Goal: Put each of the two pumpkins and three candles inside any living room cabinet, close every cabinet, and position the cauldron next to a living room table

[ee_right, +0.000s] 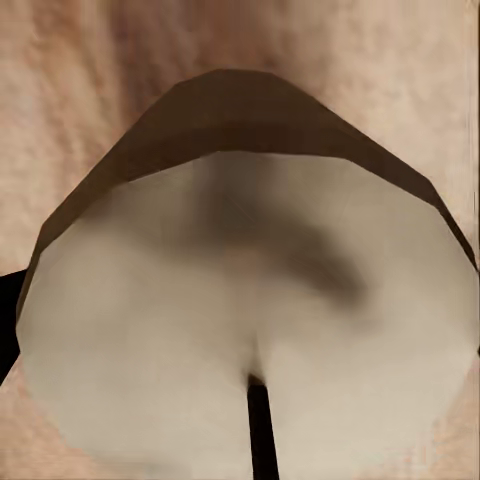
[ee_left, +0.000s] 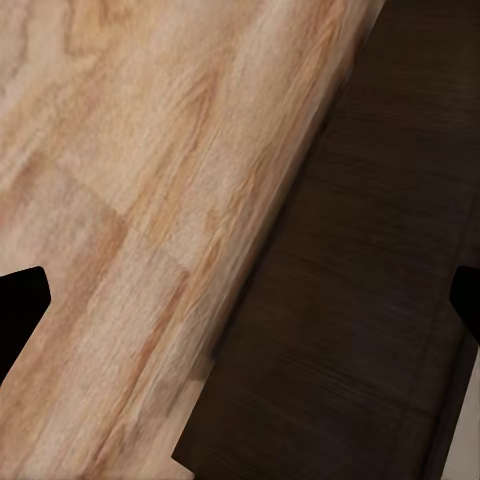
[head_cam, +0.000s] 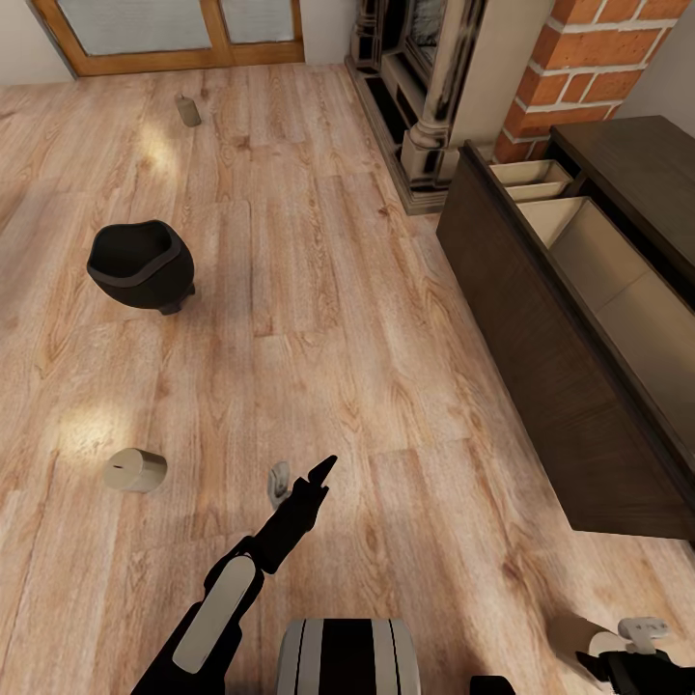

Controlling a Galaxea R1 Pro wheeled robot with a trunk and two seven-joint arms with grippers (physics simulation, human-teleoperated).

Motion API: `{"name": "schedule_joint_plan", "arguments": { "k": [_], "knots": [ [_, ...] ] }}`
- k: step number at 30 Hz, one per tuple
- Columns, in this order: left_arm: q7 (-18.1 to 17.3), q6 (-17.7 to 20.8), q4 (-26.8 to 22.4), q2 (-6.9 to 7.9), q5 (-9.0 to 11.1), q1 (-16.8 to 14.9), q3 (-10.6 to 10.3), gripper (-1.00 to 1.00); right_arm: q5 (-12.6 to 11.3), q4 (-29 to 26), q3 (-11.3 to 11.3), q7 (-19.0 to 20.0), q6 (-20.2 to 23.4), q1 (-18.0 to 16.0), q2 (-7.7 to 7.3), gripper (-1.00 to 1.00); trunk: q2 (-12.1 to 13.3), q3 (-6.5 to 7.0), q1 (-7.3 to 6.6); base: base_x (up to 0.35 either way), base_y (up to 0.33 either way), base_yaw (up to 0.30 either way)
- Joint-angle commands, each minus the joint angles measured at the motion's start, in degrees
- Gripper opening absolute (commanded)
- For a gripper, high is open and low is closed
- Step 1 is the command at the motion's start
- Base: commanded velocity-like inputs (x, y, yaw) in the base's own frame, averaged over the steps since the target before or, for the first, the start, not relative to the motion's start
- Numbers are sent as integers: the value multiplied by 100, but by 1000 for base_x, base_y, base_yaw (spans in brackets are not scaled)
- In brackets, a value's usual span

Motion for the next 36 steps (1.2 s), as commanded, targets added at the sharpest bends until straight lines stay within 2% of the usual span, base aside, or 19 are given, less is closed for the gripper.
{"name": "schedule_joint_plan", "arguments": {
  "k": [1,3,12,14,16,18,21,24,29,32,36],
  "knots": [
    [0,0,0,0,0,0,0,100,10,-7,-118,111,8,1,1,-100,0,0,0,0,0,0],
    [0,0,0,0,0,0,-3,100,14,-21,-158,162,10,1,1,-100,0,0,0,0,0,0],
    [0,0,-3,0,0,0,-6,100,9,-905,-200,227,156,1,38,-100,0,0,0,0,0,0],
    [0,0,-2,0,0,0,-6,100,8,-1146,-198,283,441,1,47,-100,0,0,0,0,0,0],
    [0,0,-7,0,0,0,-4,100,7,-1534,-200,563,931,1,57,-100,0,0,0,0,0,0],
    [0,0,-15,2,0,0,-5,100,6,-1996,-198,999,1412,1,62,-100,0,0,0,0,0,0],
    [0,0,-28,0,0,0,-6,100,5,-2303,-190,1212,1849,1,75,-100,0,0,0,0,0,0],
    [0,0,-33,5,0,0,-6,100,6,-2532,-179,1370,2059,1,125,-100,0,0,0,0,0,0],
    [0,0,-50,8,0,0,-6,100,13,-2940,-174,1465,2215,1,337,-100,0,0,0,0,0,0],
    [0,0,-49,9,0,0,-5,100,8,-3205,-174,1494,2560,1,373,-100,0,0,0,0,0,0],
    [0,0,-36,9,0,0,-2,100,7,-3642,-157,1606,2807,1,401,-100,0,0,0,0,0,0]
  ]
}}
